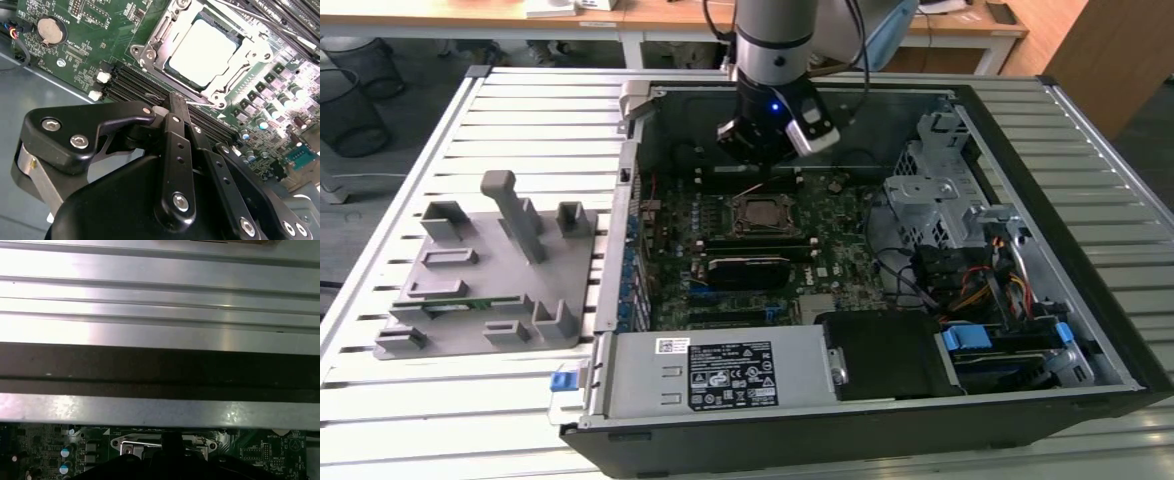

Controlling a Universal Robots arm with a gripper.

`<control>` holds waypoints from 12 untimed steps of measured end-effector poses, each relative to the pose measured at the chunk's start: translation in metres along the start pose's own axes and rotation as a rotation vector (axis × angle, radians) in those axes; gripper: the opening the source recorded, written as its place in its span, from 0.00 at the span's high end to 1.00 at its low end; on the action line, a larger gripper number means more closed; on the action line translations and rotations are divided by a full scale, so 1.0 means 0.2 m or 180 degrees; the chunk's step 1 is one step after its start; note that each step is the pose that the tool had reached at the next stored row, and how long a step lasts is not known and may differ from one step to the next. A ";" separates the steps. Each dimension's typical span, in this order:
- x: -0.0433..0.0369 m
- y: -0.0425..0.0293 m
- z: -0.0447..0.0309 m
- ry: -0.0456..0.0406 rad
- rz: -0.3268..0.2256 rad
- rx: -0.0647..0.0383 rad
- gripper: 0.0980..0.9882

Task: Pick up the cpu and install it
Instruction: 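Install the first cpu locking lever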

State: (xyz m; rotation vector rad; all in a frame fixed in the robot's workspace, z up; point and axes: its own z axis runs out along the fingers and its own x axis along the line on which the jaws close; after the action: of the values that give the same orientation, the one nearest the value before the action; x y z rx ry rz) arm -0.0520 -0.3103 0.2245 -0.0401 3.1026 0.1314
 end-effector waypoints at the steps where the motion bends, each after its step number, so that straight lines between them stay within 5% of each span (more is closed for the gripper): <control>1: -0.003 0.001 0.004 0.0000 0.0000 0.0000 0.99; 12: -0.039 0.013 0.066 0.0000 0.0000 0.0001 0.99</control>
State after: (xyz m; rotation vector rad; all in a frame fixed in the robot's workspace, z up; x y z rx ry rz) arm -0.0439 -0.3064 0.2119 -0.0402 3.1026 0.1311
